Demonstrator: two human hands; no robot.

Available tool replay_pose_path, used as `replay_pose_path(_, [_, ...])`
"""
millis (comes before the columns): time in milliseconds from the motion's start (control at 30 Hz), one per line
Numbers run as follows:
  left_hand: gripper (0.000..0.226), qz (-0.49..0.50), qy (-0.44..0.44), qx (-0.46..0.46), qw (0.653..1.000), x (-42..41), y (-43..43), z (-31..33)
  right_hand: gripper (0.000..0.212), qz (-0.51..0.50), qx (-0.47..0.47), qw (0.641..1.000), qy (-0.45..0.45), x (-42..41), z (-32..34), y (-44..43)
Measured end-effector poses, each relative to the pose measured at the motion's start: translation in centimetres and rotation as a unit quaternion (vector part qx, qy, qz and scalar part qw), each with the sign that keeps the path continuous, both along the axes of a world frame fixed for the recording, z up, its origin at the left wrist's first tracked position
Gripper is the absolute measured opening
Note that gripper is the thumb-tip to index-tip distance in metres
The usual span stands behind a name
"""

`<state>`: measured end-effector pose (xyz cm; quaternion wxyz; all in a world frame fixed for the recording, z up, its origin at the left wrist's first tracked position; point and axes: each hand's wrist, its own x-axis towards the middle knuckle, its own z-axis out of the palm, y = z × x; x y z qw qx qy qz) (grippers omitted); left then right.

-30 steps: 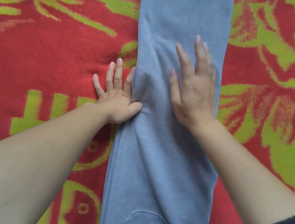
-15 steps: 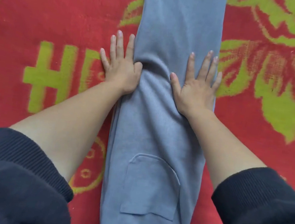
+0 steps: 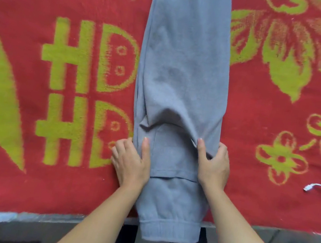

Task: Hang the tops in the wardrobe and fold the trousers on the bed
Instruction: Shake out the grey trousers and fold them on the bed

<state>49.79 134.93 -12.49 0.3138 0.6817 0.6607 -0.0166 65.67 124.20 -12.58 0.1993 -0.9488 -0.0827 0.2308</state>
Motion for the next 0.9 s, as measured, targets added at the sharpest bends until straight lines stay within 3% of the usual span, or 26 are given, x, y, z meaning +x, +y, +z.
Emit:
replay_pose_path(67, [0.075,0.021,0.014,-0.101,0.995,-2.0,-2.9,0.9,0.071,-0.008,-0.045,0.997,0.059,-2.8,0.8,-3.5])
replay_pose_path(167, [0.068,-0.042,0.038,-0.161,0.985,-4.8,-6.2,1.4,0.067,-0.034,-0.091,0.982,0.16,-6.9,1.8,-7.7])
replay_pose_path(367, [0.07,-0.057,0.035,-0.225,0.972,-7.8,-8.3,1.5,0.065,-0.11,-0.029,0.961,0.253,-9.6,2.0,-10.5])
replay_pose_path(533, [0.051,0.133,-0.121,-0.327,0.928,-9.3,-9.9,3.4,0.044,-0.138,0.085,0.932,0.323,-11.3,3.9,-12.2])
replay_pose_path(667, [0.05,0.145,-0.17,-0.283,0.933,-8.9,-10.0,6.4,0.043,-0.137,0.154,0.931,0.301,-12.6,6.4,-13.0])
replay_pose_path(733, [0.062,0.139,-0.187,-0.261,0.937,-9.3,-10.9,8.2,0.047,-0.115,0.164,0.937,0.285,-13.1,7.9,-14.0])
replay_pose_path(900, [0.067,0.12,-0.147,-0.148,0.971,-12.4,-17.1,11.8,0.074,-0.115,0.183,0.921,0.325,-15.5,11.0,-19.4])
